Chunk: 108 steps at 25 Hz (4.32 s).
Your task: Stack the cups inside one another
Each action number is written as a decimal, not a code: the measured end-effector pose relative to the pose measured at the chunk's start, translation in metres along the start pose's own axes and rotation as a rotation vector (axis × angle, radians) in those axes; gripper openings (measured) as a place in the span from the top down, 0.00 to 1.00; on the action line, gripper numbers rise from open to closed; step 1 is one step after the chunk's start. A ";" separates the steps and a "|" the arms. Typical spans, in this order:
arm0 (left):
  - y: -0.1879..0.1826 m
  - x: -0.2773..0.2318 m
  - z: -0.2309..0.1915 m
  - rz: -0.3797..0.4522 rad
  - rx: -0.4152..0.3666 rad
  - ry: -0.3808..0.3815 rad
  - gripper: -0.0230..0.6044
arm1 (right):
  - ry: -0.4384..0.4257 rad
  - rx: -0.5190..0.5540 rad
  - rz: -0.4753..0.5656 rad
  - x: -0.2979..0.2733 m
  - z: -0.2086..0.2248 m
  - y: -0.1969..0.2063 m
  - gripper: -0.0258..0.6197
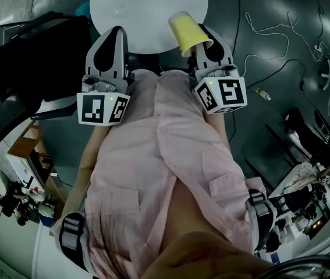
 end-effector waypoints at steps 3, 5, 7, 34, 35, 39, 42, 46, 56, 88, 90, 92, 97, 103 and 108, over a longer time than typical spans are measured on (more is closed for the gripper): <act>0.000 -0.001 0.000 -0.001 -0.001 0.001 0.94 | -0.002 0.002 -0.001 -0.001 0.001 0.000 0.90; -0.002 -0.001 0.001 0.001 -0.007 0.002 0.94 | -0.003 0.002 0.001 -0.002 0.002 -0.001 0.90; -0.003 -0.001 0.002 0.007 -0.019 0.002 0.94 | -0.002 -0.004 0.001 -0.002 0.002 0.000 0.90; -0.003 -0.003 -0.010 0.013 0.010 -0.032 0.94 | -0.016 0.025 -0.041 -0.019 0.002 -0.001 0.90; -0.003 -0.004 -0.010 0.011 0.013 -0.031 0.94 | -0.013 0.025 -0.042 -0.018 0.002 -0.001 0.90; -0.001 -0.006 -0.010 0.003 0.019 -0.028 0.94 | -0.004 0.024 -0.043 -0.018 0.003 0.000 0.90; -0.001 -0.009 -0.009 0.001 0.017 -0.019 0.94 | 0.002 0.023 -0.043 -0.017 0.005 -0.001 0.90; -0.002 -0.013 -0.009 0.000 0.016 -0.012 0.94 | 0.011 0.021 -0.041 -0.018 0.008 -0.001 0.90; -0.001 -0.017 -0.007 0.003 0.019 -0.006 0.94 | 0.020 0.021 -0.039 -0.018 0.010 -0.002 0.90; -0.002 -0.018 -0.013 0.005 0.025 -0.010 0.94 | 0.025 0.022 -0.039 -0.022 0.011 -0.003 0.90; -0.003 -0.017 -0.013 0.006 0.025 -0.010 0.94 | 0.025 0.023 -0.039 -0.022 0.010 -0.003 0.90; -0.004 -0.016 -0.013 0.006 0.025 -0.010 0.94 | 0.024 0.024 -0.039 -0.021 0.009 -0.004 0.90; -0.004 -0.015 -0.014 0.008 0.025 -0.011 0.94 | 0.024 0.022 -0.039 -0.022 0.007 -0.003 0.90; -0.004 -0.012 -0.014 0.012 0.023 -0.012 0.94 | 0.026 0.022 -0.035 -0.020 0.006 -0.003 0.90; -0.004 -0.010 -0.016 0.015 0.019 -0.008 0.94 | 0.030 0.023 -0.031 -0.019 0.003 -0.001 0.90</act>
Point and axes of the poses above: the fingertips, and each gripper's own axes: x backward along the fingers, z to its right, y out of its underside, the point moved 8 cm from there along x, backward along the fingers, and after that the axes turned 12 degrees about -y, right-handed, at the moved point
